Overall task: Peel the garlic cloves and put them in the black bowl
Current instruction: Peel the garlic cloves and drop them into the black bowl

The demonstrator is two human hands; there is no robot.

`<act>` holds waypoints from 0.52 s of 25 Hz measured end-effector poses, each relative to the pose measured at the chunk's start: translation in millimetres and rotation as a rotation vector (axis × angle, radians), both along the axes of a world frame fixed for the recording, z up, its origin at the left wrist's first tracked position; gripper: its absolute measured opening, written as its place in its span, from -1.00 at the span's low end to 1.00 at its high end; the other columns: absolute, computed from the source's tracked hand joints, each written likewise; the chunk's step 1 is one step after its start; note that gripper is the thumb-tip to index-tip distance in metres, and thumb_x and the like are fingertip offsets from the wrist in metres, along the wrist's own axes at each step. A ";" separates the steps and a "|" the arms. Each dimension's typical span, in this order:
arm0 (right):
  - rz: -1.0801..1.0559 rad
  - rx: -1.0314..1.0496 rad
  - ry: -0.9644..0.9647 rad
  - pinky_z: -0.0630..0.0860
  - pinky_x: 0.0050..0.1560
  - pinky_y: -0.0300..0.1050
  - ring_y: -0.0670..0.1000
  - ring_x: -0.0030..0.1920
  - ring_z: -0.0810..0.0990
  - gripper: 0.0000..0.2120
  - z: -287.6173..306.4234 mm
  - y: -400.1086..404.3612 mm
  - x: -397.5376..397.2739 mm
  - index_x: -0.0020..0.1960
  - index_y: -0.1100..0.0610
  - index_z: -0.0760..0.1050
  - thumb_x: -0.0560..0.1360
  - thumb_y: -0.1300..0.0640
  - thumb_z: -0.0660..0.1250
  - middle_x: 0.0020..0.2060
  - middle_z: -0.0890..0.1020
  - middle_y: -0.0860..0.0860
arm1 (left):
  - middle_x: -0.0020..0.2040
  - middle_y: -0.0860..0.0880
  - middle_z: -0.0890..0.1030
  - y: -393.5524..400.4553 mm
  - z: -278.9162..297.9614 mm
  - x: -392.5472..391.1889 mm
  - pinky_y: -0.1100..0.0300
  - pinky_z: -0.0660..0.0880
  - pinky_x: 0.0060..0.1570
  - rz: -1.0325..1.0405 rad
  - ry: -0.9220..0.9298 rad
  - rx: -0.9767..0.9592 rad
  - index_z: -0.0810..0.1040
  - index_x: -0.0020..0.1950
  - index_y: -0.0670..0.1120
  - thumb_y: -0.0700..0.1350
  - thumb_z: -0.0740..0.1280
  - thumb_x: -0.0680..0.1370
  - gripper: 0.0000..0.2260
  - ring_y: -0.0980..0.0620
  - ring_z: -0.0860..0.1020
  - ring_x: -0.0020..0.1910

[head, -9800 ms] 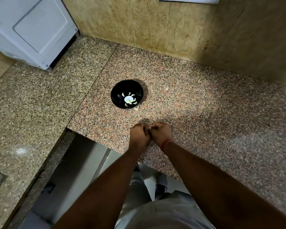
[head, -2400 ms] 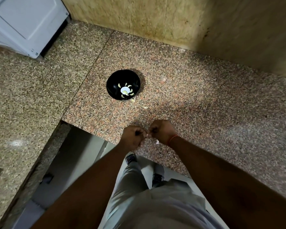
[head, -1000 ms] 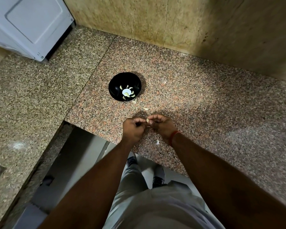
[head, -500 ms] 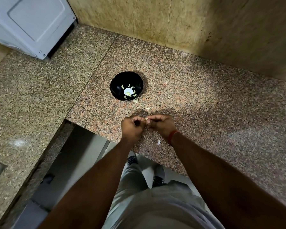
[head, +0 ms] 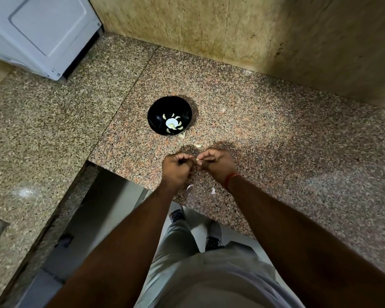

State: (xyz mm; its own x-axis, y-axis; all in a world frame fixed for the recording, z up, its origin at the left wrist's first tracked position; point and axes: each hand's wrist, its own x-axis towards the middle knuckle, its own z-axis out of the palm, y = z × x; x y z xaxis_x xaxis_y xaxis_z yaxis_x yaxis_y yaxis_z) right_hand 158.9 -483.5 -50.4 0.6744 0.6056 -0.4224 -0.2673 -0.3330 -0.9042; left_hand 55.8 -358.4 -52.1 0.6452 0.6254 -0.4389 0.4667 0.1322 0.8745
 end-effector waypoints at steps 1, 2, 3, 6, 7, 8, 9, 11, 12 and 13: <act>0.001 -0.008 -0.032 0.70 -0.06 0.03 0.04 -0.18 0.69 -0.92 0.1 -0.3 0.0 -0.04 0.26 0.67 0.48 0.36 0.48 -0.16 0.73 0.15 | -0.19 -0.18 0.71 0.8 0.3 -0.3 0.05 0.60 -0.36 -0.004 -0.013 -0.002 0.69 -0.04 -0.22 -0.26 0.44 0.57 -0.96 -0.02 0.61 -0.39; -0.002 -0.013 -0.063 0.70 -0.06 0.03 0.03 -0.18 0.69 -0.93 0.6 -0.7 0.0 -0.06 0.24 0.68 0.47 0.34 0.50 -0.17 0.74 0.11 | -0.20 -0.16 0.70 1.4 1.0 -0.7 0.02 0.62 -0.33 -0.016 -0.029 0.000 0.69 -0.04 -0.22 -0.26 0.45 0.57 -0.96 -0.03 0.60 -0.38; -0.007 -0.010 -0.084 0.70 -0.07 0.04 0.03 -0.18 0.69 -0.93 1.2 -1.2 -0.1 -0.08 0.22 0.69 0.46 0.33 0.52 -0.18 0.74 0.09 | -0.22 -0.16 0.70 2.3 1.6 -1.6 0.02 0.62 -0.33 -0.032 -0.046 0.002 0.69 -0.04 -0.22 -0.26 0.45 0.57 -0.96 -0.04 0.59 -0.38; -0.011 -0.006 -0.082 0.71 -0.07 0.07 0.12 -0.16 0.71 -0.90 3.2 -1.5 1.6 -0.09 0.25 0.70 0.42 0.29 0.57 -0.19 0.74 0.12 | -0.23 -0.16 0.69 2.6 3.1 -3.9 0.09 0.57 -0.39 -0.089 -0.067 0.006 0.68 -0.05 -0.21 -0.26 0.45 0.57 -0.97 -0.04 0.57 -0.39; 0.001 -0.016 -0.085 0.70 -0.06 0.06 0.14 -0.15 0.72 -0.89 4.0 -1.6 2.3 -0.09 0.24 0.70 0.41 0.28 0.58 -0.19 0.74 0.11 | -0.23 -0.17 0.68 2.6 2.3 -4.0 0.07 0.56 -0.38 -0.091 -0.075 0.002 0.68 -0.06 -0.21 -0.27 0.45 0.56 -0.97 -0.05 0.56 -0.39; 0.012 -0.022 -0.087 0.70 -0.06 0.05 0.13 -0.15 0.72 -0.89 4.1 -1.5 2.5 -0.09 0.24 0.70 0.40 0.27 0.58 -0.19 0.74 0.10 | -0.24 -0.18 0.68 2.7 0.9 -3.8 0.04 0.56 -0.36 -0.081 -0.079 -0.004 0.67 -0.08 -0.22 -0.28 0.44 0.56 -0.97 -0.06 0.56 -0.39; 0.015 -0.020 -0.085 0.70 -0.08 0.04 0.10 -0.17 0.71 -0.90 4.5 -1.5 2.2 -0.09 0.23 0.70 0.41 0.27 0.57 -0.20 0.74 0.11 | -0.26 -0.18 0.67 2.4 -0.6 -3.2 0.02 0.57 -0.34 -0.065 -0.080 -0.015 0.67 -0.08 -0.22 -0.28 0.44 0.56 -0.96 -0.08 0.57 -0.39; -0.003 -0.009 -0.083 0.71 -0.10 0.04 0.06 -0.21 0.68 -0.94 4.7 -1.4 1.0 -0.09 0.22 0.69 0.44 0.30 0.54 -0.21 0.73 0.12 | -0.24 -0.20 0.66 0.4 -3.3 -0.8 -0.02 0.59 -0.27 -0.010 -0.066 -0.071 0.66 -0.08 -0.23 -0.29 0.42 0.57 -0.95 -0.08 0.59 -0.36; -0.023 -0.004 -0.080 0.71 -0.10 0.04 0.06 -0.21 0.68 -0.94 4.9 -1.4 -0.1 -0.09 0.23 0.68 0.46 0.33 0.50 -0.20 0.73 0.13 | -0.21 -0.22 0.66 -1.4 -3.9 0.4 -0.02 0.60 -0.25 0.029 -0.064 -0.113 0.65 -0.07 -0.24 -0.31 0.40 0.58 -0.95 -0.08 0.60 -0.34; -0.048 0.003 -0.065 0.71 -0.10 0.05 0.06 -0.21 0.68 -0.93 5.0 -1.1 -1.3 -0.07 0.24 0.68 0.47 0.36 0.47 -0.18 0.73 0.15 | -0.20 -0.24 0.65 -2.9 -4.5 1.6 0.01 0.61 -0.25 0.068 -0.071 -0.153 0.63 -0.07 -0.27 -0.33 0.38 0.59 -0.94 -0.06 0.61 -0.34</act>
State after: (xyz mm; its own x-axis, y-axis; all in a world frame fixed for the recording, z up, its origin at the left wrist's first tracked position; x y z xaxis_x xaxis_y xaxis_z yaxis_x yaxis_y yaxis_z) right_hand 157.6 -484.6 -45.4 0.7285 0.5732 -0.3751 -0.2237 -0.3186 -0.9211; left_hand 57.4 -361.4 -56.7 0.6365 0.5981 -0.4869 0.3896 0.2954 0.8723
